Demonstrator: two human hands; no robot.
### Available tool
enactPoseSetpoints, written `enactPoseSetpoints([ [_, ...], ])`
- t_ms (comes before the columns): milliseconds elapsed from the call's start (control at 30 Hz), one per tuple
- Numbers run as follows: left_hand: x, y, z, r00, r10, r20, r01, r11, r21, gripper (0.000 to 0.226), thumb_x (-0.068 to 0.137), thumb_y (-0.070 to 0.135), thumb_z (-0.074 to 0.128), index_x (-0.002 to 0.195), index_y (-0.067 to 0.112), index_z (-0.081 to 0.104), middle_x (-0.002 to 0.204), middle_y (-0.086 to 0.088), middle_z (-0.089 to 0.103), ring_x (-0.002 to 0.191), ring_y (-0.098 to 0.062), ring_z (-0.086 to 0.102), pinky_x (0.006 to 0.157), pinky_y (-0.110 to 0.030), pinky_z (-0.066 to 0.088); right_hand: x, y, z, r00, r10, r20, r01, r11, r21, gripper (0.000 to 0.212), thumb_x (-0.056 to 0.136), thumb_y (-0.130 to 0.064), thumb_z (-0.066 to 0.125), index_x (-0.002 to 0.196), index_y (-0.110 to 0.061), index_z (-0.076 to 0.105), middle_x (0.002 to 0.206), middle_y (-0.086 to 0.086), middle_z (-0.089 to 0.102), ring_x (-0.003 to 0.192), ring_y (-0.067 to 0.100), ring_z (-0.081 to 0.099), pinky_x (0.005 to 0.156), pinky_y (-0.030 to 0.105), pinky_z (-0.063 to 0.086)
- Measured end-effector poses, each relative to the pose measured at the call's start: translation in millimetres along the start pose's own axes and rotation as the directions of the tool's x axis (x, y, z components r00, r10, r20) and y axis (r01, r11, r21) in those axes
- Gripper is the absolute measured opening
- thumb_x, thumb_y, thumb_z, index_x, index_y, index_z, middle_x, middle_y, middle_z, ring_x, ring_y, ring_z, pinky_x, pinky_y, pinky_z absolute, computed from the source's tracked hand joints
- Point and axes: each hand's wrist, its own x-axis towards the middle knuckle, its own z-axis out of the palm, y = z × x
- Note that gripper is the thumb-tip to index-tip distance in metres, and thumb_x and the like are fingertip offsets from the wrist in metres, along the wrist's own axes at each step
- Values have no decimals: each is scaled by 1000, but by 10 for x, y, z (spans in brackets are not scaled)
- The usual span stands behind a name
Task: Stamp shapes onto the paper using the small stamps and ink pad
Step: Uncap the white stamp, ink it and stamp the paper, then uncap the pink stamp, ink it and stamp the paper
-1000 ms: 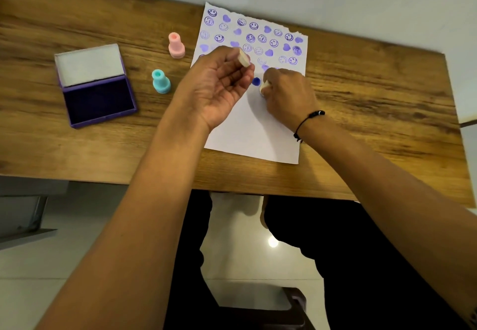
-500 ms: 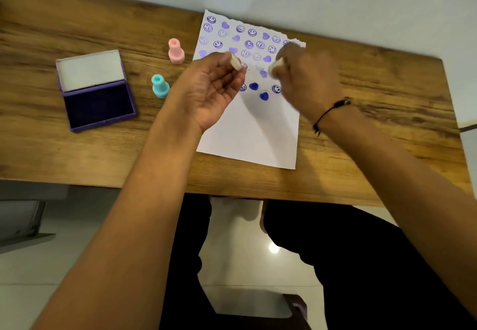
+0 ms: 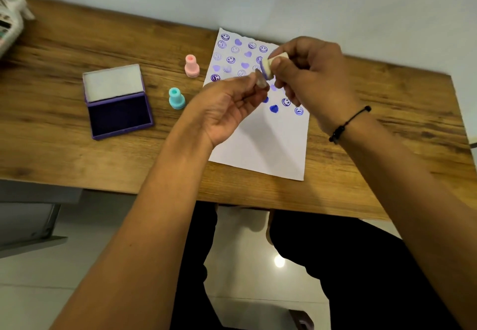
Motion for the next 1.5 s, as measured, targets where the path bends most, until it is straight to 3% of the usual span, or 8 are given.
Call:
enactPoseSetpoints([
  [133, -1, 2, -15, 1000, -9, -7, 9, 1000, 3, 14, 90, 2, 49, 86, 3, 63, 85, -8, 64, 79, -16, 63, 73, -19, 56, -19, 2, 44, 1000, 19, 1, -19, 1000, -13, 9, 89, -9, 56, 85, -10, 64, 57, -5, 57, 33, -6, 48, 34, 7, 35],
  [267, -9, 14, -22, 1000, 15, -6, -15, 1000, 4, 14, 90, 0, 48, 87, 2, 62, 86, -8, 65, 79, -16, 63, 78, -21, 55, -9, 27, 97, 1000, 5, -7, -6, 989, -146, 14, 89, -14, 56, 92, -4, 66, 69, 4, 61, 51, 5, 50, 51, 16, 39],
  [533, -52, 29, -73, 990, 119, -74, -103, 976, 191, 13, 91, 4, 50, 82, 5, 60, 79, -9, 61, 69, -15, 55, 63, -17, 51, -7, 0, 227, 1000, -18, 8, 19, 990, -142, 15, 89, -14, 56, 92, -3, 66, 74, 9, 63, 59, 15, 53, 59, 31, 46],
  [800, -201, 219, -299, 956, 233, -180, -171, 937, 306, 15, 93, 9, 48, 94, -2, 58, 79, -10, 58, 63, -13, 49, 58, -19, 41, 133, -166, 535, 994, -4, 108, 11, 997, -70, 11, 87, -9, 55, 82, -7, 64, 58, 0, 58, 40, 4, 50, 41, 22, 43],
  [900, -269, 342, -482, 922, 278, -270, -184, 927, 328, 25, 94, 22, 48, 94, 2, 63, 83, -10, 61, 74, -14, 53, 63, -18, 45, 417, -329, 700, 984, -130, 119, 152, 967, -202, 18, 82, -13, 57, 88, 1, 68, 74, 12, 70, 60, 13, 62, 62, 35, 54],
  [1033, -317, 459, -709, 827, 329, -457, -287, 944, 161, 22, 93, 22, 50, 85, 6, 63, 76, -5, 62, 70, -12, 55, 62, -18, 47, 779, -478, 1023, 891, -348, 293, 450, 771, -451, 25, 83, -24, 58, 101, -10, 68, 98, 9, 69, 95, 24, 59, 81, 29, 45],
  [1233, -323, 512, -845, 778, 318, -542, -365, 931, 22, 22, 92, 19, 51, 82, 4, 63, 69, -7, 61, 61, -12, 55, 53, -16, 46, 1002, -409, 1472, 719, -329, 612, 694, 307, -651, 25, 82, -19, 54, 99, -9, 69, 100, 17, 68, 112, 35, 44, 85, 41, 38],
  [1500, -297, 495, -838, 803, 305, -512, -356, 934, -2, 22, 92, 19, 51, 82, 4, 62, 71, -8, 61, 63, -13, 56, 58, -18, 47, 1043, -275, 1501, 644, -312, 699, 758, 132, -639, 23, 86, -19, 53, 97, -4, 66, 103, 18, 65, 114, 34, 43, 90, 45, 36],
])
